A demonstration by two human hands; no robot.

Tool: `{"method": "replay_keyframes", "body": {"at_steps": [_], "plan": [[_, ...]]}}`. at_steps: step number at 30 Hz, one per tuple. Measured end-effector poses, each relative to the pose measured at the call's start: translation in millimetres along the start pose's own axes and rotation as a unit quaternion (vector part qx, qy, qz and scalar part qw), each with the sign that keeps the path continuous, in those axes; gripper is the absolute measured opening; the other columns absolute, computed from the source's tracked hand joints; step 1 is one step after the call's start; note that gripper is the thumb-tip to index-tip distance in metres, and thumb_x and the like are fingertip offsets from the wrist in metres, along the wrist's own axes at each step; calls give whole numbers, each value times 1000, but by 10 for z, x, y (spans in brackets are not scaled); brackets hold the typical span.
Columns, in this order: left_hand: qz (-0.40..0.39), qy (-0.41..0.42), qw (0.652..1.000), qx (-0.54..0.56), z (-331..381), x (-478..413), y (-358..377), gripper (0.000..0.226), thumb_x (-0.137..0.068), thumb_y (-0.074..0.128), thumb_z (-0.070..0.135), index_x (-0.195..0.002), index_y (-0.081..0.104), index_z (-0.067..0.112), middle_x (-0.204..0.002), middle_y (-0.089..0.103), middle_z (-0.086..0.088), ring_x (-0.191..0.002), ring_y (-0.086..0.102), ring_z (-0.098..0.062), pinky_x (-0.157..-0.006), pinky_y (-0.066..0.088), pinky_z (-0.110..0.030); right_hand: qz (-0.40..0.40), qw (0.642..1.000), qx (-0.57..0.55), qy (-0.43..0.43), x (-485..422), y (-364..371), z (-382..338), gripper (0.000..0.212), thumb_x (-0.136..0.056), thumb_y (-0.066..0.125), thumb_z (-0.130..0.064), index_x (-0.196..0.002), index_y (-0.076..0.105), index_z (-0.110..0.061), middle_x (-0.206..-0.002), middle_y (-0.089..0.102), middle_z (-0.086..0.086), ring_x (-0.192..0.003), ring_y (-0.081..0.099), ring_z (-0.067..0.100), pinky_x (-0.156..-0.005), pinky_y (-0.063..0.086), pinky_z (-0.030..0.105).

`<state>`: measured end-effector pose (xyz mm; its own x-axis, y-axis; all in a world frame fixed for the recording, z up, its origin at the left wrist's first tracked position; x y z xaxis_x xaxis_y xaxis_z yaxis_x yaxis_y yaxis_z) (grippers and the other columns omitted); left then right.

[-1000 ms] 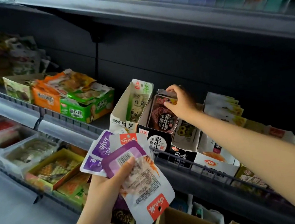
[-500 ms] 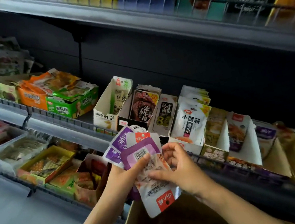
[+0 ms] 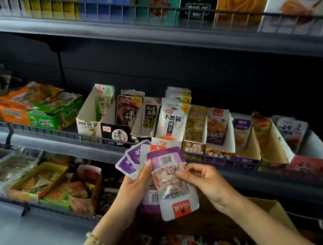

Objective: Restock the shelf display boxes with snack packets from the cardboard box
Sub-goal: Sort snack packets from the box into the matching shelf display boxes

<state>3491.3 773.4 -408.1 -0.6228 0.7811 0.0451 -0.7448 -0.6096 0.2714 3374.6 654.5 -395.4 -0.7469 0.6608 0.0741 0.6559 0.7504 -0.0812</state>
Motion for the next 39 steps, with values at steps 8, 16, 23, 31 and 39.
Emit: {"method": "replay_keyframes", "body": {"at_steps": [8, 16, 23, 31, 39], "plan": [[58, -26, 997, 43, -221, 6, 245, 26, -95, 53, 33, -105, 65, 12, -88, 76, -6, -79, 73, -19, -68, 58, -31, 112, 993, -27, -26, 195, -576, -71, 11, -90, 62, -24, -95, 65, -15, -86, 74, 1, -69, 72, 16, -55, 56, 27], [23, -55, 997, 46, -282, 9, 491, 29, -98, 48, 33, -104, 65, 11, -81, 76, -4, -70, 73, -15, -60, 59, -26, -9, 984, 170, -56, 180, -655, -258, 14, -81, 71, -35, -91, 72, -25, -85, 75, 2, -77, 71, 17, -67, 55, 30], [-139, -105, 979, -108, -314, 194, 709, 19, -89, 62, 20, -107, 60, 12, -84, 76, -5, -74, 73, -18, -57, 56, -23, -135, 924, 342, -102, 226, -465, -312, 30, -68, 84, -34, -86, 65, -20, -76, 70, 2, -65, 63, 9, -60, 48, 22], [33, -27, 998, 40, -297, 112, 563, 19, -84, 67, 20, -101, 65, 13, -90, 76, -3, -84, 73, -19, -77, 56, -32, 64, 998, -9, 13, 256, -803, 124, 60, -71, 63, -56, -116, 56, -18, -109, 67, 8, -95, 65, 19, -72, 54, 29], [14, -57, 998, 18, -520, 206, 788, 33, -98, 42, 41, -101, 65, 17, -86, 76, -2, -79, 73, -18, -74, 56, -32, 19, 975, -197, 103, 339, -637, 550, 37, -80, 66, -21, -115, 64, -11, -109, 71, 12, -96, 68, 23, -84, 53, 35]]}}
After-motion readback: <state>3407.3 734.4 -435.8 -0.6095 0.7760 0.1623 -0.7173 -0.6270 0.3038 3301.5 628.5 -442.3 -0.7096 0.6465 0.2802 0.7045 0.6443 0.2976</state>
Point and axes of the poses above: each hand's wrist, its own x-axis away from the middle knuckle, its own y-axis out of the palm, z = x × y, the point moved 8 cm from there along -x, towards the middle knuckle
